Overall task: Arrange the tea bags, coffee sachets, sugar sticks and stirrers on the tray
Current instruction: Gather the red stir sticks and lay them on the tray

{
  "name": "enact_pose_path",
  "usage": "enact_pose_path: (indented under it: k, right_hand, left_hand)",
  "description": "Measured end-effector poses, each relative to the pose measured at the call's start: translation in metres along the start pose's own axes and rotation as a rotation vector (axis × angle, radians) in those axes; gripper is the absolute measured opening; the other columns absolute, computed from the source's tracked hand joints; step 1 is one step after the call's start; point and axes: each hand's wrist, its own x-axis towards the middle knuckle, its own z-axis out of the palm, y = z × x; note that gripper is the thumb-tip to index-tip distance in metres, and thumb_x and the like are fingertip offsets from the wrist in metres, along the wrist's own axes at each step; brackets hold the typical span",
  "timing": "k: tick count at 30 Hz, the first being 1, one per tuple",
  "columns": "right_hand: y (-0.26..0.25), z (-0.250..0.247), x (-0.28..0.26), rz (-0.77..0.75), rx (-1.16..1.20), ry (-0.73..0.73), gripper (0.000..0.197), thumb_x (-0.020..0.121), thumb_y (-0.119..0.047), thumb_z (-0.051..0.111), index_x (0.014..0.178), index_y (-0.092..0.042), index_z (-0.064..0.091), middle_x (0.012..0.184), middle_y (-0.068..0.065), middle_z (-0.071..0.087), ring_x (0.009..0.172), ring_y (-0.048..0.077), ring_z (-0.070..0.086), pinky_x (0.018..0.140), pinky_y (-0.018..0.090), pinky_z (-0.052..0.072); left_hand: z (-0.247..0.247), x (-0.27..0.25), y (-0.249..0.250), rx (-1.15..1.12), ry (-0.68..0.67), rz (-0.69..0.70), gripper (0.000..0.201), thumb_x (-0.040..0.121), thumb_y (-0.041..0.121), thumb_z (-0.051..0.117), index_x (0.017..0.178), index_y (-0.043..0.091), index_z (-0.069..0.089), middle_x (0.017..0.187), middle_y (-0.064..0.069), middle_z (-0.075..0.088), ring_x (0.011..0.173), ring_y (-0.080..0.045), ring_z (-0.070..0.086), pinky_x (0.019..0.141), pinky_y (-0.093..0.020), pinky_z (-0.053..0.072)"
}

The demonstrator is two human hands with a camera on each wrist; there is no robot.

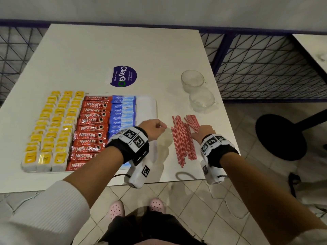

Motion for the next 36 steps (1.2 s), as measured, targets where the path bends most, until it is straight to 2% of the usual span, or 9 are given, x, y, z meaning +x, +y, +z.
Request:
enact_pose_path:
  k: [4,8,13,17,21,25,29,33,36]
  right_hand:
    - [0.009,-0.008,-0.001,0.013,0.175,0.023,0.038,0.092,-0.027,0.052,0.063,-0.008,0.037,0.068,0.006,0.045,0.060,0.020,0.045,0.051,0.027,0.036]
    - [-0.006,-0.024,-0.017,-0.119,0.502,0.047,0.027,0.094,-0.023,0.046,0.108,0.000,0.046,0.091,0.017,0.054,0.076,0.028,0.054,0.070,0.040,0.049]
    - [-0.065,-0.026,-0.052,-0.392,0.420,-0.022,0.031,0.095,-0.024,0.043,0.118,-0.004,0.044,0.098,0.017,0.060,0.081,0.031,0.058,0.075,0.041,0.050]
    - [-0.107,-0.007,-0.071,-0.561,0.533,-0.079,0.039,0.094,-0.004,0.040,0.133,-0.001,0.036,0.094,0.014,0.062,0.078,0.017,0.060,0.065,0.022,0.043]
    - [-0.126,0.005,-0.076,-0.607,0.634,-0.042,0.024,0.096,0.006,0.030,0.088,-0.006,0.050,0.049,-0.006,0.049,0.052,0.003,0.044,0.041,0.005,0.033]
    - [-0.122,0.015,-0.069,-0.540,0.692,-0.097,0.040,0.089,0.011,0.040,0.067,-0.024,0.042,0.057,-0.004,0.041,0.055,0.006,0.040,0.050,0.015,0.033]
    - [-0.097,0.014,-0.072,-0.531,0.785,-0.071,0.031,0.088,0.013,0.042,0.085,-0.017,0.051,0.071,-0.004,0.049,0.063,0.001,0.048,0.052,0.006,0.039]
    - [-0.077,0.023,-0.078,-0.520,0.878,-0.053,0.041,0.086,0.021,0.036,0.082,-0.018,0.044,0.071,0.001,0.045,0.050,-0.013,0.051,0.048,0.006,0.039]
    - [-0.069,0.024,-0.078,-0.448,0.845,-0.086,0.027,0.090,0.013,0.042,0.113,0.004,0.051,0.094,0.017,0.057,0.079,0.005,0.061,0.063,0.009,0.041]
  left_hand:
    - [0.007,0.003,0.005,-0.045,-0.056,-0.016,0.037,0.097,0.038,0.039,0.117,0.011,0.055,0.100,0.002,0.055,0.073,-0.013,0.054,0.061,-0.019,0.040]
    - [0.008,0.005,0.013,-0.160,-0.088,0.006,0.047,0.095,0.050,0.033,0.116,0.012,0.052,0.110,0.000,0.054,0.089,-0.017,0.054,0.079,-0.028,0.044]
    - [-0.009,0.004,0.017,-0.422,0.015,-0.011,0.053,0.088,0.055,0.047,0.123,0.016,0.048,0.111,-0.002,0.058,0.085,-0.016,0.060,0.071,-0.025,0.049]
    - [-0.029,0.002,-0.002,-0.475,0.228,0.053,0.031,0.091,0.034,0.056,0.110,0.009,0.054,0.106,-0.011,0.062,0.097,-0.023,0.060,0.084,-0.030,0.048]
    - [-0.037,-0.015,-0.018,-0.471,0.214,0.191,0.031,0.097,0.021,0.044,0.123,0.005,0.054,0.094,-0.002,0.054,0.091,-0.013,0.052,0.082,-0.024,0.043]
    - [-0.032,-0.024,-0.018,-0.438,0.118,0.272,0.030,0.098,0.016,0.040,0.123,0.006,0.053,0.088,0.010,0.050,0.081,-0.002,0.048,0.066,-0.006,0.039]
    - [-0.019,-0.020,-0.009,-0.393,-0.007,0.301,0.033,0.095,0.023,0.049,0.122,0.004,0.054,0.112,-0.002,0.055,0.106,-0.011,0.051,0.092,-0.018,0.042]
    - [0.003,-0.011,-0.005,-0.434,-0.036,0.194,0.079,0.055,0.066,0.064,0.112,0.011,0.063,0.105,-0.010,0.069,0.096,-0.021,0.064,0.090,-0.034,0.050]
    - [0.017,-0.006,-0.006,-0.487,0.002,0.159,0.040,0.070,0.047,0.074,0.092,0.014,0.064,0.083,-0.003,0.068,0.078,-0.015,0.061,0.075,-0.025,0.050]
